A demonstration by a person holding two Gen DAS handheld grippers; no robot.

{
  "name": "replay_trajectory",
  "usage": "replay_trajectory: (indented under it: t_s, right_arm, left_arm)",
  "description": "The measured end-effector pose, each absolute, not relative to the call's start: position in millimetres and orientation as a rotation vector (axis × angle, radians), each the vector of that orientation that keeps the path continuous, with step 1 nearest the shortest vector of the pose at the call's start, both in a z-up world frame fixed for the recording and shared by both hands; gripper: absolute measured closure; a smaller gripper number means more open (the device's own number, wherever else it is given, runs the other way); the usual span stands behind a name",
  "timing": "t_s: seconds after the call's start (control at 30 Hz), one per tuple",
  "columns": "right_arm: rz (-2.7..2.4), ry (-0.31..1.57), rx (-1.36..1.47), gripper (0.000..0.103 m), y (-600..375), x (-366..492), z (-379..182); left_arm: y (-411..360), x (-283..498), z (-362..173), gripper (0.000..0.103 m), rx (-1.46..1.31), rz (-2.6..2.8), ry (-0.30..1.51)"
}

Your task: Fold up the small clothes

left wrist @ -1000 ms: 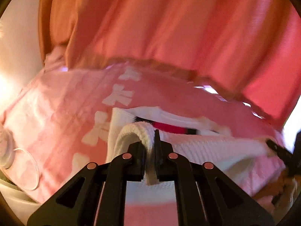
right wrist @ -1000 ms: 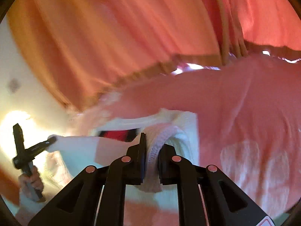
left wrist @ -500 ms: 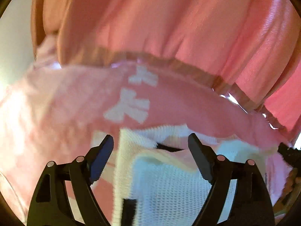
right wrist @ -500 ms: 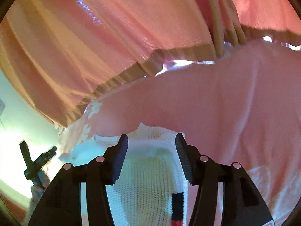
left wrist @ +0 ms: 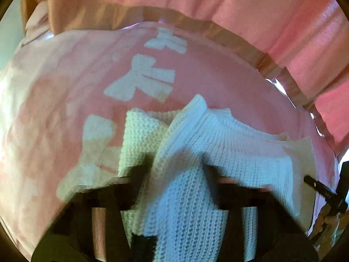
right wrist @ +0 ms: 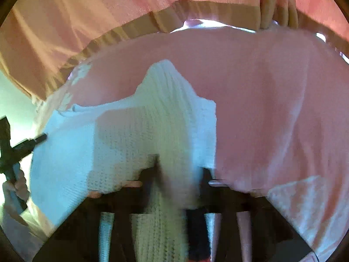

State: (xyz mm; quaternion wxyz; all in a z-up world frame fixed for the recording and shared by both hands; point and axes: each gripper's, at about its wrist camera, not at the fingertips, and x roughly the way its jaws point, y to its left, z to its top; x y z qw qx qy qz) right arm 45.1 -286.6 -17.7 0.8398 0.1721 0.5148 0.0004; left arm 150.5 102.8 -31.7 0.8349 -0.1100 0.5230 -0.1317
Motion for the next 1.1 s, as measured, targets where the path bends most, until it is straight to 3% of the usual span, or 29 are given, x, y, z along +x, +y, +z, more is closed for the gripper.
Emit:
replay_trajectory:
  t_s: [0.17, 0.27, 0.33, 0.6, 0.7, 0.77, 0.8, 0.83, 0.9, 0.93, 1.1]
  right_arm:
    - [0.067, 0.938, 0.41, 0.087, -289, 29, 30]
    - [-0.005, 1.09, 0.389, 0.086, -296, 42, -10]
    - [-0.006, 1.119, 0.425, 0.083, -299, 45, -27]
    - [-0.026, 0.962, 0.333, 0.066, -288, 33, 25]
    - [-0.034, 0.991, 0.326, 0.066, -287, 44, 19]
    - [-0.017, 1.014, 0.327, 0.061, -286, 50, 19]
    - [-0.019, 1.027, 0.305, 0.06, -282, 56, 16]
    - [-0.03, 1.042, 0.27, 0.069, -277, 62, 11]
    - [-0.066, 1.086, 0.207, 0.092, -272, 72, 3]
    - [-0.081, 1.074, 0.233, 0.092, -273, 73, 5]
    - [-0.055, 1.033, 0.145, 0.095, -260, 73, 15]
  left_arm:
    - [115, 134, 2, 0.097, -0.213, -0.25, 1.013]
    - [127, 142, -28, 0.096, -0.187, -0.149, 1.119]
    - [131, 144, -42, 0.096, -0.218, -0.136, 1.146]
    - [106, 126, -11, 0.088, -0.076, -0.176, 1.058]
    - [98, 131, -2, 0.066, -0.059, -0.16, 1.026]
    - [94, 141, 3, 0.043, -0.072, -0.149, 1.006]
    - [91, 146, 4, 0.044, -0.068, -0.141, 0.999]
    - [89, 151, 2, 0.044, -0.057, -0.133, 1.003]
    - [85, 160, -8, 0.056, -0.042, -0.119, 1.038]
    - [83, 161, -11, 0.062, -0.041, -0.115, 1.051]
    - [69, 159, -11, 0.062, 0.01, -0.101, 1.033]
